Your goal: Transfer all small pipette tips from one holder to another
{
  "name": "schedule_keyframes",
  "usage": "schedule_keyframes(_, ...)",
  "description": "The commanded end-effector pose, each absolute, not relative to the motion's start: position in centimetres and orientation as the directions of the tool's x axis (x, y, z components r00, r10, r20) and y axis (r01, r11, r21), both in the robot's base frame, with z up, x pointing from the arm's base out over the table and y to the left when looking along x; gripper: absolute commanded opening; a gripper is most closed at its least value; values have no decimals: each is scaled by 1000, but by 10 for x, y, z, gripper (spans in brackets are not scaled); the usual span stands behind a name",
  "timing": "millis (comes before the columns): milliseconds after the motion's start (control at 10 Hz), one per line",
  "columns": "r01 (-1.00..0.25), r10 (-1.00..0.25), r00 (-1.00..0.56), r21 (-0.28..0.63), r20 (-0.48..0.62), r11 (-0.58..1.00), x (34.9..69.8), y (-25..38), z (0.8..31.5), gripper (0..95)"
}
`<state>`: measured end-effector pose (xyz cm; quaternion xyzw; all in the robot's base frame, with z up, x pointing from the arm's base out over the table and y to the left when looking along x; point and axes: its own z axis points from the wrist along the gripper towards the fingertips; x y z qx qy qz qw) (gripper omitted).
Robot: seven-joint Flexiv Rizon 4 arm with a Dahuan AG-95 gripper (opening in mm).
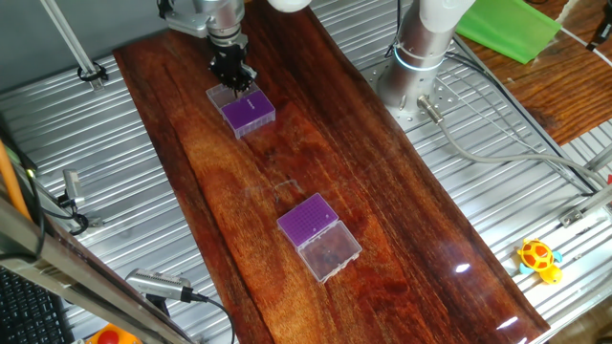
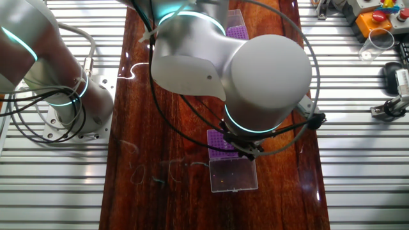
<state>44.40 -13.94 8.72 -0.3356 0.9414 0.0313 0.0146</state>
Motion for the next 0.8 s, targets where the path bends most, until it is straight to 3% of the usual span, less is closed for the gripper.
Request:
schedule_keyframes(100,-633,-631,-774,48,-51,773,442,-139,86,0)
schedule_keyframes(800,-633,-631,-774,43,-54,773,439,-140,81,0)
